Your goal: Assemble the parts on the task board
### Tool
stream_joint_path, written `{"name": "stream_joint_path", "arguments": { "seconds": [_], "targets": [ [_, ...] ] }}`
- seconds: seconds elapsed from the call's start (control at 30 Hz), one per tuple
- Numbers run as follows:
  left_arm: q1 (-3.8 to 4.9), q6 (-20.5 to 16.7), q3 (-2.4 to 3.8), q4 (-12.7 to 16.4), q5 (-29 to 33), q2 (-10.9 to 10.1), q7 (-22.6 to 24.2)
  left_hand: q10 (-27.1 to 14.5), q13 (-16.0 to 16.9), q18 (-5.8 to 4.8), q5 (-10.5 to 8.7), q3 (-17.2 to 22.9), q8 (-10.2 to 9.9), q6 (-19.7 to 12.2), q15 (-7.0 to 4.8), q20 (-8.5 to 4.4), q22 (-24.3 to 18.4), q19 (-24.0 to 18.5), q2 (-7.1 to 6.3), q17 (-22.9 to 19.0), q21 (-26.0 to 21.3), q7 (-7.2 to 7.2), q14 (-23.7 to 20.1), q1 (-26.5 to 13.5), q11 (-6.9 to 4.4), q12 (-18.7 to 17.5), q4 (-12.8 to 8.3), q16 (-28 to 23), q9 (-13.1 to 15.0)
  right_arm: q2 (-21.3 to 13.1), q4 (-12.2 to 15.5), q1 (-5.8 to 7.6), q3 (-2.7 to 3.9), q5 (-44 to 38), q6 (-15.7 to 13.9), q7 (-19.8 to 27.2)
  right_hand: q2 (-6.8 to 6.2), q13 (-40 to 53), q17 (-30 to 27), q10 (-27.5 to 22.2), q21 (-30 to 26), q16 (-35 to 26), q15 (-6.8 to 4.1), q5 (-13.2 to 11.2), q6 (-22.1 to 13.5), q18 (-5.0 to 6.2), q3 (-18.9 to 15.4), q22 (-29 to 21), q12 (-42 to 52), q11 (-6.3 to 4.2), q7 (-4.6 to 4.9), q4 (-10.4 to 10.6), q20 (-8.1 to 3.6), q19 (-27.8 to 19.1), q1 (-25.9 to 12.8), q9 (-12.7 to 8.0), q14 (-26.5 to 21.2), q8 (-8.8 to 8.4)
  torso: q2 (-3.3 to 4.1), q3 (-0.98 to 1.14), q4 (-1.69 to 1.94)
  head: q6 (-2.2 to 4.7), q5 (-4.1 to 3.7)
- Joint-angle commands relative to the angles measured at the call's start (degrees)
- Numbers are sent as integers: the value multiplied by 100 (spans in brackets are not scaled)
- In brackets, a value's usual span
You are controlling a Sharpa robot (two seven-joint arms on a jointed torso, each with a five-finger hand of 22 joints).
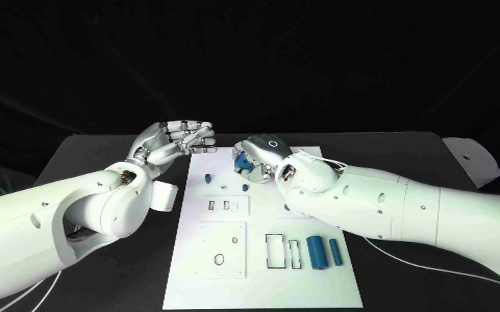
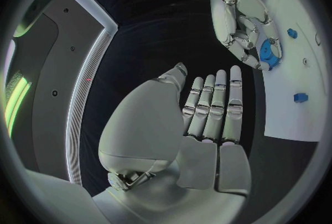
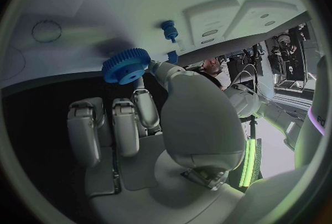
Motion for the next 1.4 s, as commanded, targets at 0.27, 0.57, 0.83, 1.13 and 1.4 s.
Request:
{"name": "stream_joint_path", "arguments": {
  "seconds": [0.27, 0.57, 0.83, 1.13, 1.4],
  "targets": [
    [8, 60, 5, 12, -12, 1, 34, 3, 4, 32, 24, 28, -37, -9, -7, 6, -5, 49, -68, 7, -6, 154, -36, -6, 29, -17, 11, -29, -7, -56, 19, -5, -3, 106, -112, 194, -49, -74, 1386, -122, 23, 4, 58, -59, -141, -79, 36, 1495, -175, 32, 40, -13, 31, 591, -90, -5, 569, -97, 1, 0, 3, -1, 1],
    [8, 63, 5, 7, -12, -3, 32, 3, 4, 32, 24, 28, -37, -9, -7, 6, -5, 49, -68, 7, -6, 154, -36, -6, 29, -17, 11, -29, -7, -149, 123, -5, -3, 123, -278, 271, -56, -59, 1392, -102, 29, 6, 65, -57, -176, -82, 42, 1503, -161, 40, 48, -23, 37, 597, -89, -9, 570, -120, 1, 3, -1, 0, 4],
    [8, 65, 5, 4, -12, -9, 31, 0, 4, 31, 24, 32, -43, -14, -4, 6, -8, 52, -71, 9, -6, 157, -44, -8, 32, -28, 7, -39, -9, -323, 296, -6, 0, 128, -330, 270, -57, -31, 1392, -74, 31, 6, 66, -57, -179, -82, 43, 1505, -133, 41, 50, -26, 38, 599, -88, -8, 570, -122, 1, 4, -2, -10, 10],
    [8, 66, 5, 11, -12, -36, 29, 0, 4, 31, 24, 32, -43, -14, -4, 6, -8, 52, -71, 9, -6, 157, -44, -8, 32, -28, 7, -39, -9, -808, 751, 14, 35, 383, 33, 70, -139, 165, 1437, 128, 31, 20, 82, -133, -201, -82, -58, 1505, 73, 55, 56, 34, 56, 599, -238, -2, 581, -149, -4, 2, -13, -13, 29],
    [7, 64, 5, 28, -12, -68, 28, 0, 4, 31, 24, 32, -43, -14, -4, 6, -8, 52, -71, 9, -6, 157, -44, -8, 32, -28, 7, -39, -9, -1208, 1036, 59, 57, 1024, 645, -109, -223, 253, 1481, 188, 31, 33, 104, 22, -327, -82, -448, 1505, 166, 81, 78, 146, 76, 599, -371, -3, 592, -272, -5, 9, -17, -12, 39]
  ]
}}
